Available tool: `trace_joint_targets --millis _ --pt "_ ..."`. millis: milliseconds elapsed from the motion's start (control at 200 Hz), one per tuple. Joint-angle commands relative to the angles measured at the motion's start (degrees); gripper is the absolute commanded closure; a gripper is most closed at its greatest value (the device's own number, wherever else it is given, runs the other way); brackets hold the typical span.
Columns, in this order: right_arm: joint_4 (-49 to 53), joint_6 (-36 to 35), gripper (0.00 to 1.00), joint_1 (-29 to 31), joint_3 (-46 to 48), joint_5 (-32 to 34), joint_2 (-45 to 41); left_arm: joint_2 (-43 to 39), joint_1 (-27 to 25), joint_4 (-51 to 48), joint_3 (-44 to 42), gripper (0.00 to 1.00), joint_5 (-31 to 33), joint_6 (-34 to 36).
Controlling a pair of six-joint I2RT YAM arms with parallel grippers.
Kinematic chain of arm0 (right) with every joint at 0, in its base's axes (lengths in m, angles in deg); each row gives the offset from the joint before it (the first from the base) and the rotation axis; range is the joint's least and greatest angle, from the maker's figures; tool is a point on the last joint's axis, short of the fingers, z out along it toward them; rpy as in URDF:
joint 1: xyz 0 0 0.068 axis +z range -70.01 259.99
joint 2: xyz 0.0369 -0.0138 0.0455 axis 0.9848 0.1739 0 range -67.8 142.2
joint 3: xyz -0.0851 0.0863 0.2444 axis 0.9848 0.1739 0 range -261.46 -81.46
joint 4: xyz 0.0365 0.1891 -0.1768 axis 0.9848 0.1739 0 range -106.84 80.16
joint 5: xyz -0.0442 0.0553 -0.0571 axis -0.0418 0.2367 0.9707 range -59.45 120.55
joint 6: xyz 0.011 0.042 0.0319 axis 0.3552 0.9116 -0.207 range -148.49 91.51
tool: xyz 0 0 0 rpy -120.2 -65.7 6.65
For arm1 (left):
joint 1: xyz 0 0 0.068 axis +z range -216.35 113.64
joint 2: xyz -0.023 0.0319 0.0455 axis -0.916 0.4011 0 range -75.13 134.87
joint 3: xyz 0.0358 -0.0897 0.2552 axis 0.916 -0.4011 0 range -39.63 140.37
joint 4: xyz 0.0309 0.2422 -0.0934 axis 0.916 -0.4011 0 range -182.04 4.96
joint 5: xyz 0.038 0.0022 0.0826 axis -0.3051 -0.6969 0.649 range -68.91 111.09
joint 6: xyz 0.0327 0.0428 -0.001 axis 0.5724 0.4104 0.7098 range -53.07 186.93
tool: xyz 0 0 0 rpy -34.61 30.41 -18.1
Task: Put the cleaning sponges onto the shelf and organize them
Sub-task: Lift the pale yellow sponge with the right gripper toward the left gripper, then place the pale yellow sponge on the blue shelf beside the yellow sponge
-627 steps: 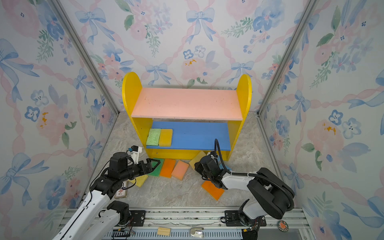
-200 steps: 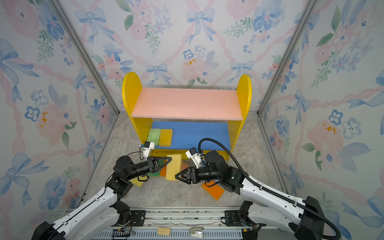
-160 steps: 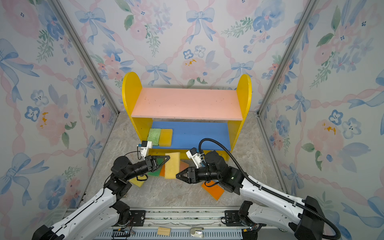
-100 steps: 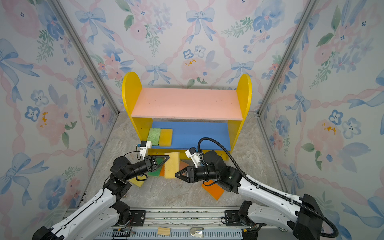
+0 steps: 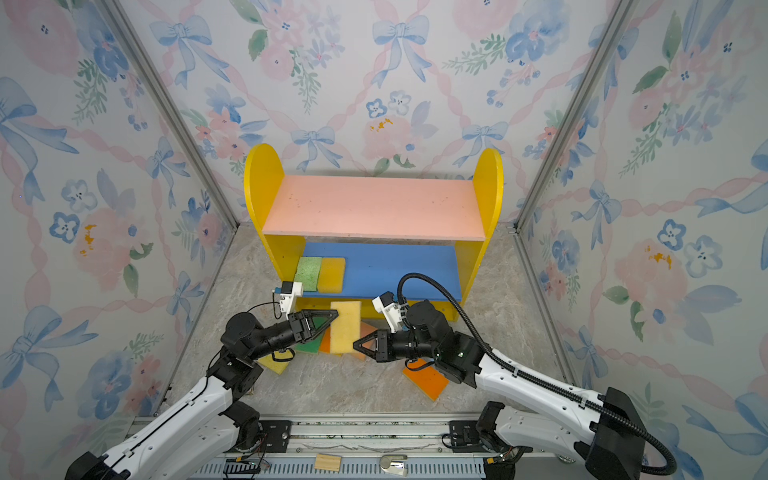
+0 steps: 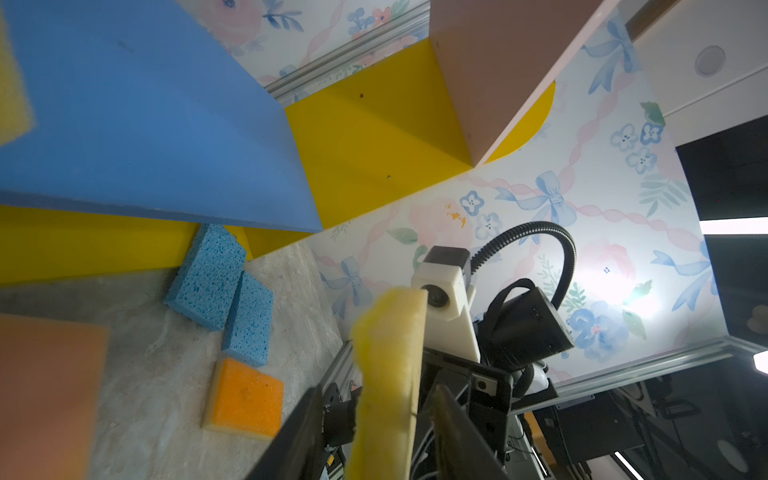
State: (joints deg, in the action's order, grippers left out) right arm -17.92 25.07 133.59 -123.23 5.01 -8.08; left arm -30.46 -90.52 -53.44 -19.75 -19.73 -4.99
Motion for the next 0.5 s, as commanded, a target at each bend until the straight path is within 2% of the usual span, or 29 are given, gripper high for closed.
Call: trace_joint_targets --millis 0,85,130,190,275,495 --pt "0.4 1.0 0.92 -2.6 0.6 2.2 -1.0 -2.1 3.8 -4.3 1.7 0.22 -2.4 3.9" --pt "3.6 0.6 0.91 -6.0 -0.4 2.7 -0.3 -4.8 8.5 -20.1 5.0 0.09 0.4 12.0" --pt "4.8 0.4 0.91 -8.0 -1.1 3.0 0.3 -5.7 10.3 -29.8 7.6 0.05 3.8 18.2" --pt "5.7 -0.2 0.91 -10.1 -2.5 3.0 1.7 -5.9 12.2 -37.8 9.8 0.03 7.5 23.4" --pt "6.5 -1.2 0.91 -12.4 -5.1 2.9 4.9 -5.8 14.3 -42.8 11.1 0.02 10.2 27.2" --pt "8.5 -5.3 0.91 -15.7 -15.3 1.2 16.6 -4.4 17.7 -46.0 12.4 0.02 13.7 35.6"
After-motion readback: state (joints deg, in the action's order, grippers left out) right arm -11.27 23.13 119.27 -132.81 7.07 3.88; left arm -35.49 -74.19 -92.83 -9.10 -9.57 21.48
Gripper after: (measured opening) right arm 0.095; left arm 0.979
